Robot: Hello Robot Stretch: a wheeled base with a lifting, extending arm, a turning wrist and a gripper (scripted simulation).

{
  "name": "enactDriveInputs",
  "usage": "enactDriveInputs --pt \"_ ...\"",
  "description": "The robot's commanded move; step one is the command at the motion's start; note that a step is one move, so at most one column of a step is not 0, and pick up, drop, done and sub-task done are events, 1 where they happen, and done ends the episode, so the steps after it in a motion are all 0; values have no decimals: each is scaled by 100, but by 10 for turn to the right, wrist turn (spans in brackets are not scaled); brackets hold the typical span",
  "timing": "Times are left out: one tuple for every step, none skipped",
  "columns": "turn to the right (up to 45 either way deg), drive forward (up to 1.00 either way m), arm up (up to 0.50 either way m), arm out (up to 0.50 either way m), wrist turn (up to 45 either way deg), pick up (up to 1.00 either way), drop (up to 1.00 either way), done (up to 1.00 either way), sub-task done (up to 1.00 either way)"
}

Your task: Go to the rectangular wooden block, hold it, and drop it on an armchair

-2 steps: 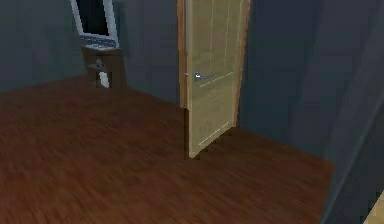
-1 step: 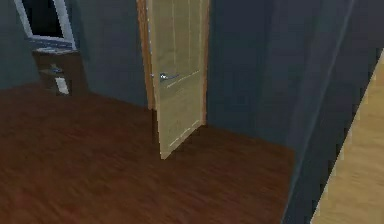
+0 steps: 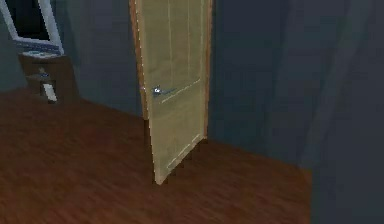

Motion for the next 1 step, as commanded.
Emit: enactDriveInputs --pt "-450 0 0 0 0 0 0 0 0"
